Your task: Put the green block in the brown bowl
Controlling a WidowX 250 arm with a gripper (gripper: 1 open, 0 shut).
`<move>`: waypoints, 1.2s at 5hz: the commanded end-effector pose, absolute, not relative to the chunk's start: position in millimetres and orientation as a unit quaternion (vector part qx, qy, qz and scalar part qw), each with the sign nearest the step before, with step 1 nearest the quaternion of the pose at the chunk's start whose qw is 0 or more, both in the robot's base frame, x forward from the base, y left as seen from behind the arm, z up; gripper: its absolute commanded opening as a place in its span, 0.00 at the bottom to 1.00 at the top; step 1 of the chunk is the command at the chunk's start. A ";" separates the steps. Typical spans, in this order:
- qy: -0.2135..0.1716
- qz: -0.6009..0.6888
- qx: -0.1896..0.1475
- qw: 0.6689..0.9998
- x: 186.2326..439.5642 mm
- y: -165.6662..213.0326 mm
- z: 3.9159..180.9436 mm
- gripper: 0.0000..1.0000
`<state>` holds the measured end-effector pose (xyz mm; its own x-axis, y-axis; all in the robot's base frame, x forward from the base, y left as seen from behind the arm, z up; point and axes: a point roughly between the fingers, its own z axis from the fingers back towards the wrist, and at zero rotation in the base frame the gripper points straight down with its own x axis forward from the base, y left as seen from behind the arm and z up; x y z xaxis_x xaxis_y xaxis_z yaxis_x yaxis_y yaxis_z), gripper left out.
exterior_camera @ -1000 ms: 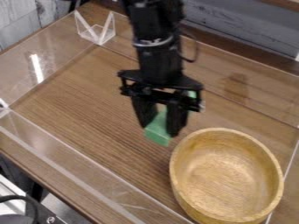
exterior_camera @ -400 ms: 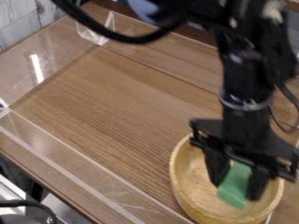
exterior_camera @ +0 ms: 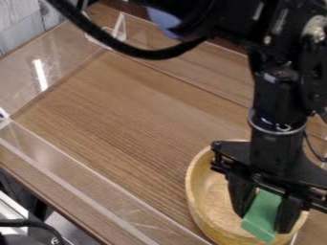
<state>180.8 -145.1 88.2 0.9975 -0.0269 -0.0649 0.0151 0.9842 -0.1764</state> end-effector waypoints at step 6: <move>0.012 0.016 -0.114 0.993 179.5 -138.8 97.8 0.00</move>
